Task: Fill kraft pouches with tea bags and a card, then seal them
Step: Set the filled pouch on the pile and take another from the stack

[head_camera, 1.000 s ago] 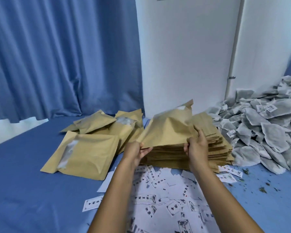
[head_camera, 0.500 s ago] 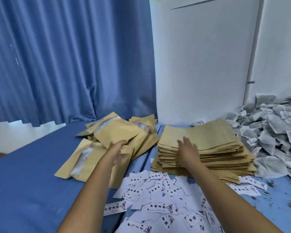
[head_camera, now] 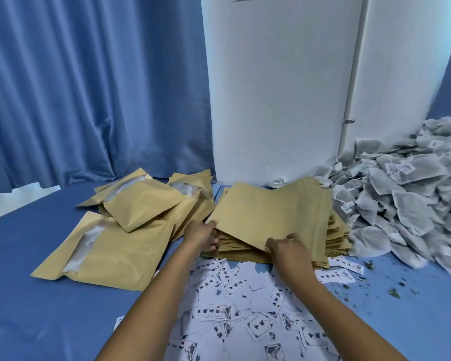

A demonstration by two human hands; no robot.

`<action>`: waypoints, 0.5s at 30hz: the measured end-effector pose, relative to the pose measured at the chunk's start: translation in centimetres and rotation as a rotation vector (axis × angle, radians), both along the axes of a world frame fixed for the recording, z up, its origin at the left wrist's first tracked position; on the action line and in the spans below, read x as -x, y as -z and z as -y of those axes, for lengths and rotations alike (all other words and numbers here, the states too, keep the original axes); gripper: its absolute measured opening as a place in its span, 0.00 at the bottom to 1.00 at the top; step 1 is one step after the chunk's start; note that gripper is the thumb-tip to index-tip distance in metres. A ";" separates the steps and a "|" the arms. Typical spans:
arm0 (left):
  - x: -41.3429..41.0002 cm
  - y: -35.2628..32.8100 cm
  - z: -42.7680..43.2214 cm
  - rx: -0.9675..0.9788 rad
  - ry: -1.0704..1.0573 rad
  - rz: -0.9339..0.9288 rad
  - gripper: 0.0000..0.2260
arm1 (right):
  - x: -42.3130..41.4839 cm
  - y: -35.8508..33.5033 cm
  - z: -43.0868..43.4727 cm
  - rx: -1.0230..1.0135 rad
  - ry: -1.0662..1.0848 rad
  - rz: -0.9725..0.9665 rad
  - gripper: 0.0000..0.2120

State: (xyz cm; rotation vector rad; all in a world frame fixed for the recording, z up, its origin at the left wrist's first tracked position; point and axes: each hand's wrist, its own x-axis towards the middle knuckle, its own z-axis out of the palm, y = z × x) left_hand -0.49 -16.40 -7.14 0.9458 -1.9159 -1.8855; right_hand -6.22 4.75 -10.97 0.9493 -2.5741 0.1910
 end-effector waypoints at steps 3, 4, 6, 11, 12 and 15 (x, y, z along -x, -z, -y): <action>0.8 0.8 -1.0 0.068 -0.003 0.040 0.06 | -0.1 0.2 -3.0 0.408 0.065 0.014 0.05; 1.0 1.0 -1.0 0.088 -0.020 0.055 0.06 | 0.3 -0.1 -4.1 0.550 0.161 -0.008 0.07; 1.2 1.3 -0.8 0.173 -0.050 0.080 0.06 | 1.7 -1.0 -6.1 0.756 0.376 0.210 0.21; 1.6 0.9 -2.5 0.566 -0.058 0.151 0.13 | 4.4 -2.6 -8.5 1.258 0.410 1.048 0.33; 1.7 0.6 -3.5 0.622 -0.040 0.156 0.13 | 4.8 -2.2 -8.9 1.252 0.406 1.072 0.38; 2.1 0.0 -7.5 0.711 0.133 0.147 0.08 | 4.7 -1.2 -10.3 1.272 0.302 1.156 0.33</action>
